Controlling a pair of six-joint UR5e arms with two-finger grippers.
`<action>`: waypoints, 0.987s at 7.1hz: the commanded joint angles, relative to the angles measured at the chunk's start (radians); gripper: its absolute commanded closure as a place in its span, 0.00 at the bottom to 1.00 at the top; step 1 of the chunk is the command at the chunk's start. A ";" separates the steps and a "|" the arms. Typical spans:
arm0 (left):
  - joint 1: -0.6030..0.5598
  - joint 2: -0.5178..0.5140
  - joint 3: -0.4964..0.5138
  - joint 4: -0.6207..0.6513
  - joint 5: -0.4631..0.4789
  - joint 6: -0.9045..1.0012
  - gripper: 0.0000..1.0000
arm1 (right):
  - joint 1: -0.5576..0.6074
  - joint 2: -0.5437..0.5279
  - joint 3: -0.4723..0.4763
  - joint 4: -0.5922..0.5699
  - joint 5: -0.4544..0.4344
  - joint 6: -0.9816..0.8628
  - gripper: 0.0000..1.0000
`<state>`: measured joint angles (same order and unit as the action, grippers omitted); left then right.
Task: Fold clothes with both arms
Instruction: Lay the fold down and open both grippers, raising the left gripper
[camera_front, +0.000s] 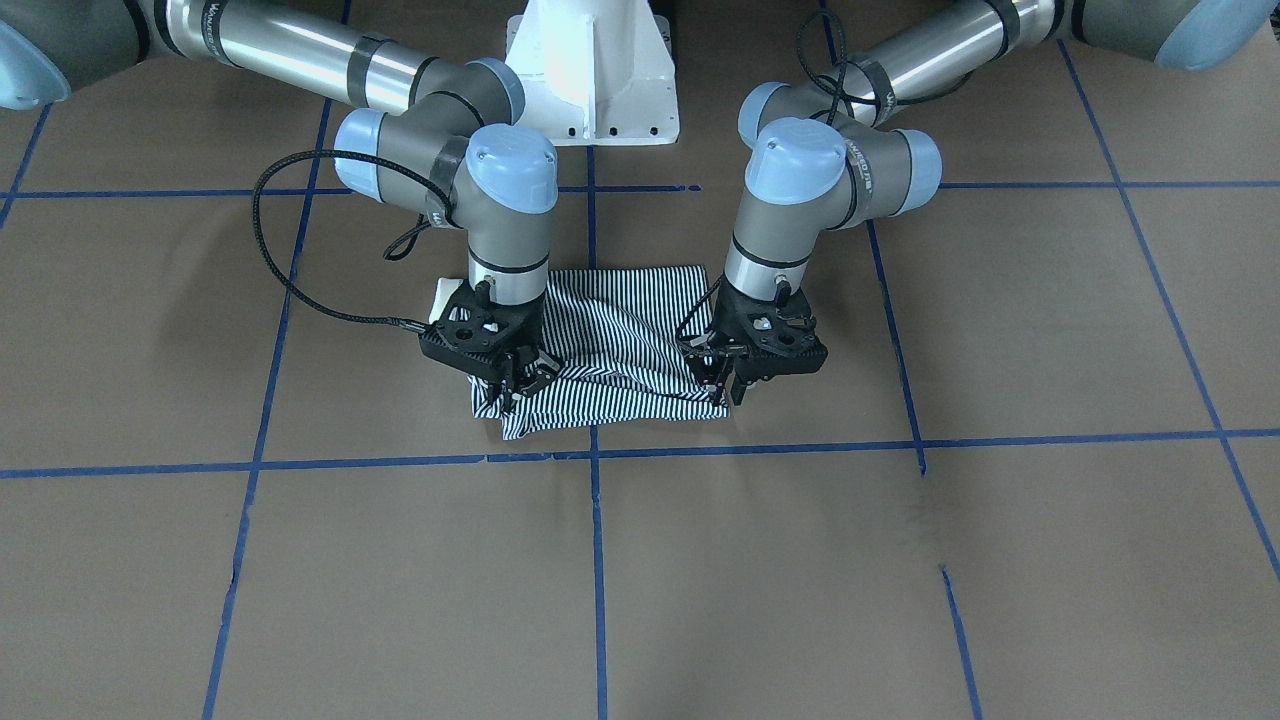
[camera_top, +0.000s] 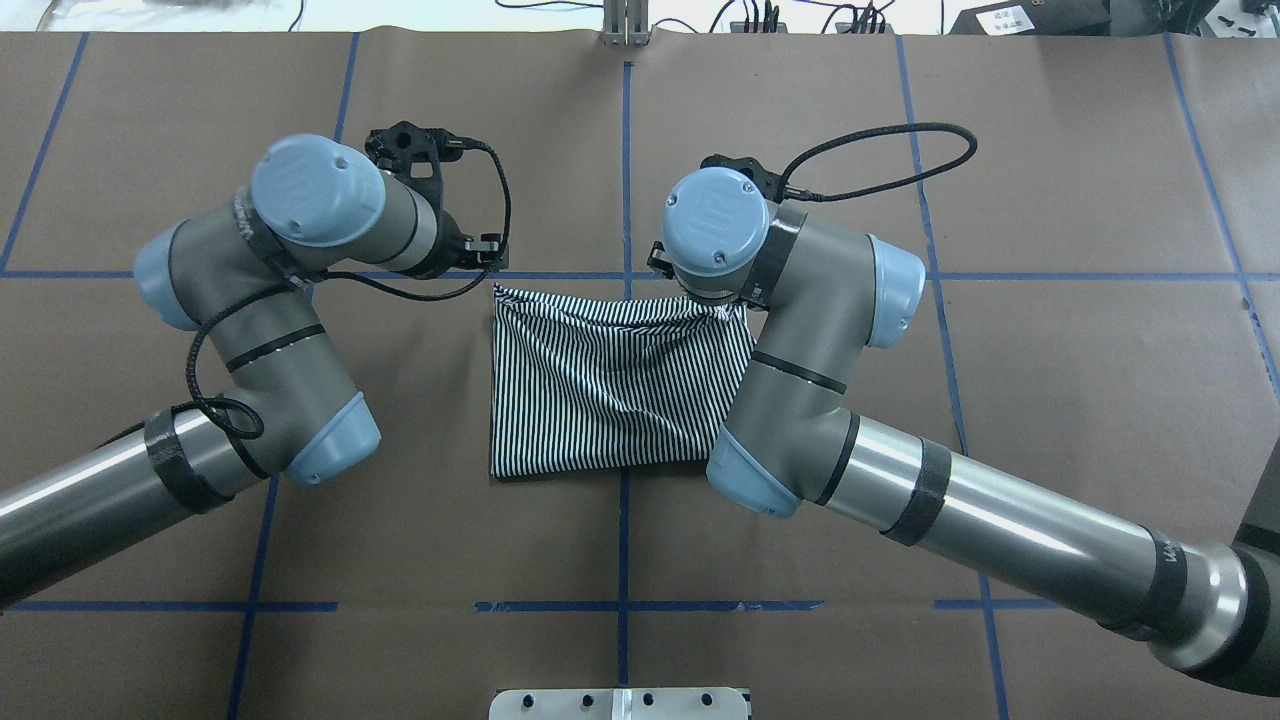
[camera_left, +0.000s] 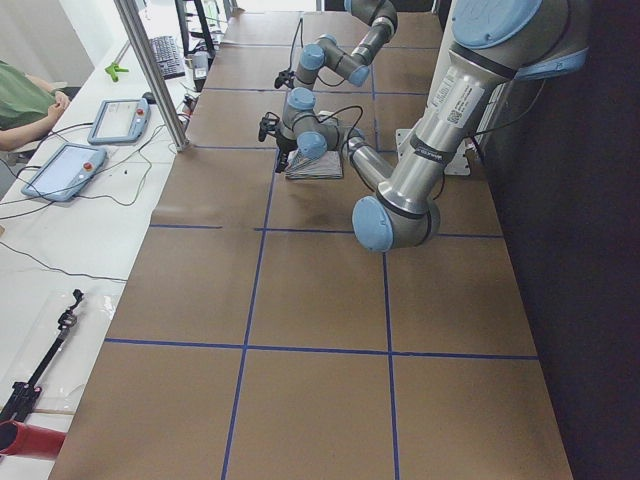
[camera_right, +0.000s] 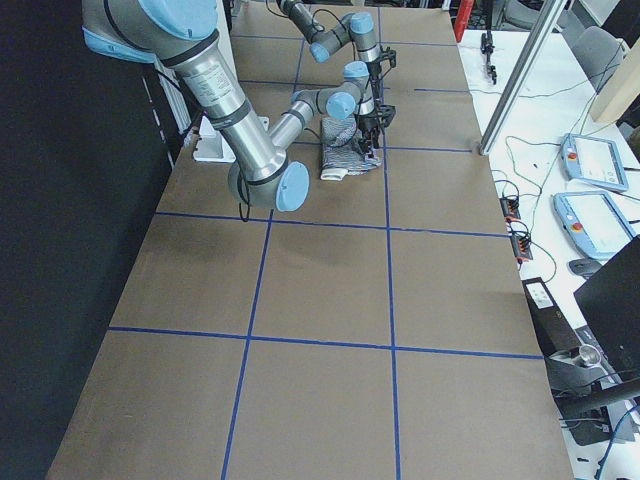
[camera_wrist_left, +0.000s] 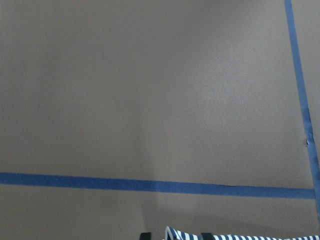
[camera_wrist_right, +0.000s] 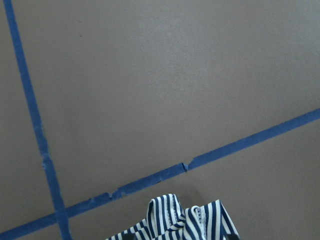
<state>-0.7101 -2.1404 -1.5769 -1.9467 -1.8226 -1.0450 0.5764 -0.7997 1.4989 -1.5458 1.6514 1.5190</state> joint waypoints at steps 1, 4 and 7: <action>-0.068 0.050 -0.032 -0.026 -0.090 0.143 0.00 | -0.007 0.002 0.046 -0.004 0.010 -0.045 0.00; -0.066 0.050 -0.032 -0.027 -0.090 0.134 0.00 | -0.154 -0.010 0.023 -0.005 -0.148 -0.198 0.00; -0.065 0.050 -0.037 -0.027 -0.090 0.117 0.00 | -0.113 -0.009 -0.041 -0.005 -0.151 -0.284 0.00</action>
<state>-0.7743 -2.0909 -1.6111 -1.9742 -1.9128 -0.9220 0.4389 -0.8105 1.4860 -1.5512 1.5030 1.2631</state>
